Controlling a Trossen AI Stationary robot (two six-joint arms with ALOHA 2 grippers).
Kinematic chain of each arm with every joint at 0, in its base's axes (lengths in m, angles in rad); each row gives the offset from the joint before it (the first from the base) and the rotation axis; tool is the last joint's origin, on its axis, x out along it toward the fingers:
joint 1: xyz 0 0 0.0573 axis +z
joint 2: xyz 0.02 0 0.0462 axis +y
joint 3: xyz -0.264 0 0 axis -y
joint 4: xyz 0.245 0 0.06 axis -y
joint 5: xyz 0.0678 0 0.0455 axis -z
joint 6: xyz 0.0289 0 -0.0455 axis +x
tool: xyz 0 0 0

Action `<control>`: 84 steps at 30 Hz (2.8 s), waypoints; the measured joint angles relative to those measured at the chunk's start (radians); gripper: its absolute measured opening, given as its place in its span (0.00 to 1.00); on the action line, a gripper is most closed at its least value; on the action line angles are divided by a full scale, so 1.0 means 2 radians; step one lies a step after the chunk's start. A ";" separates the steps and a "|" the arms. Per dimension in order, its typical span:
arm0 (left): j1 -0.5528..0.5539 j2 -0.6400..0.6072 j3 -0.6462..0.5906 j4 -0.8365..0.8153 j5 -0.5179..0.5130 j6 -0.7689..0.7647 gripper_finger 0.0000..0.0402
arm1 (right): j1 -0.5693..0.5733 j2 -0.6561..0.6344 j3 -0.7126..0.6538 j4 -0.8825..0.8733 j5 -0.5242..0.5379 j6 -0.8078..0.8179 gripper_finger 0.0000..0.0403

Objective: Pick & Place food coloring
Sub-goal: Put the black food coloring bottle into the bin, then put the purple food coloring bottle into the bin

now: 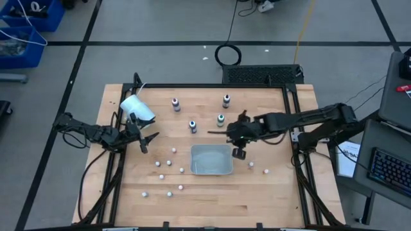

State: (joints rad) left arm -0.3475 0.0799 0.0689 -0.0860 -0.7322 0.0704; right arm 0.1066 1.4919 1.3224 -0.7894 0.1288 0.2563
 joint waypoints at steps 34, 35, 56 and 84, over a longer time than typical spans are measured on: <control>0.000 0.000 0.000 0.000 0.000 0.000 0.68 | 0.026 0.284 0.165 -0.012 -0.027 -0.156 0.12; 0.000 0.000 0.000 0.000 0.000 0.000 0.68 | 0.026 0.284 0.159 -0.004 -0.027 -0.158 0.12; 0.000 0.000 0.000 0.000 0.000 -0.002 0.68 | 0.019 0.282 0.109 0.053 -0.053 -0.146 0.21; 0.000 0.000 0.000 0.000 0.000 -0.002 0.68 | 0.074 0.055 0.065 -0.177 0.031 0.191 0.41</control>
State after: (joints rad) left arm -0.3473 0.0803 0.0689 -0.0868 -0.7322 0.0666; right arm 0.2536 1.6028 1.4527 -1.1440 0.1905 0.6381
